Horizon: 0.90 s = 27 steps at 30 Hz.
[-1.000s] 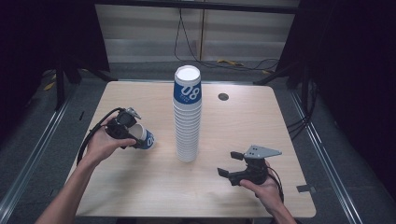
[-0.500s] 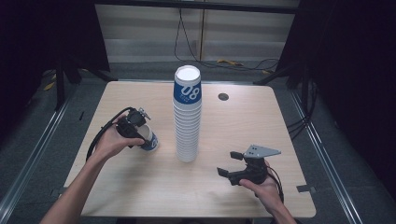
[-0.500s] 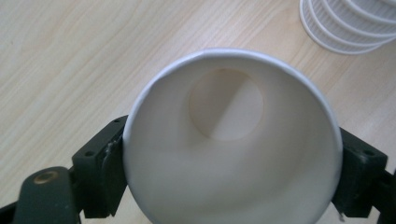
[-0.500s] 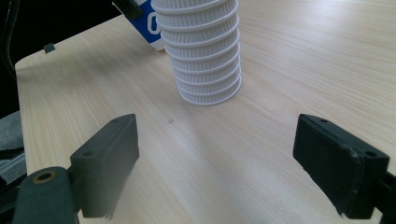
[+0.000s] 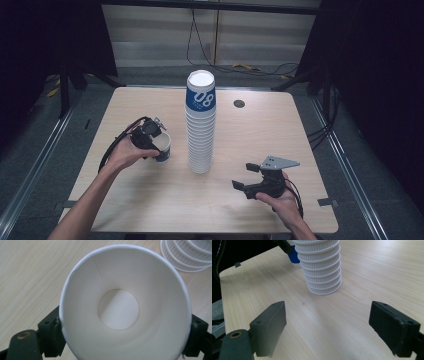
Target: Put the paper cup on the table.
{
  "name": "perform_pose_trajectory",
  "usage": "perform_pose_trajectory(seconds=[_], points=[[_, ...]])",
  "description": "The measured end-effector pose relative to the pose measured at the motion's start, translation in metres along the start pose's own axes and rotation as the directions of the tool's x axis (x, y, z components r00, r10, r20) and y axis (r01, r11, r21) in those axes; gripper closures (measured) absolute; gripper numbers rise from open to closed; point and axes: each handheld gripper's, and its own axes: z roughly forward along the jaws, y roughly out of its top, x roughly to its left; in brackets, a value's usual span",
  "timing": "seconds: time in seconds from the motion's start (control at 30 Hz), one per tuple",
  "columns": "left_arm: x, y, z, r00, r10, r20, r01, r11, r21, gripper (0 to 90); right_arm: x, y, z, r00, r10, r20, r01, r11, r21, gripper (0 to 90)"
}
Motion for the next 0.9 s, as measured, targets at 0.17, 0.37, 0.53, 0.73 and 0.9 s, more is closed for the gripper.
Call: perform_pose_trajectory(seconds=[0.17, 0.37, 0.53, 0.73, 0.9], points=[[0.002, -0.004, 0.003, 0.9997, -0.015, 0.018, 0.015, 0.9998, -0.012, 16.2, 0.0, -0.001, 0.001, 1.0, -0.003, -0.003, 0.003, 1.0, 0.001, 14.5], [0.004, -0.016, 0.01, 0.9975, -0.068, 0.019, 0.068, 0.9975, -0.021, 16.3, 0.0, -0.001, 0.001, 1.0, -0.002, -0.005, 0.002, 1.0, 0.003, 14.5], [0.003, -0.026, 0.012, 0.9958, -0.081, 0.045, 0.082, 0.996, -0.034, 16.4, 0.0, -0.001, 0.001, 0.9998, 0.011, -0.014, -0.011, 1.0, 0.0, 14.5], [0.004, -0.038, 0.01, 0.9876, -0.138, 0.076, 0.143, 0.987, -0.073, 16.0, -0.001, 0.0, 0.0, 0.9995, 0.028, -0.015, -0.028, 1.0, -0.011, 14.4], [0.002, -0.05, 0.002, 0.98, -0.174, 0.096, 0.188, 0.9706, -0.151, 15.9, -0.001, -0.001, 0.0, 0.9997, 0.024, -0.006, -0.024, 1.0, -0.009, 14.4]])
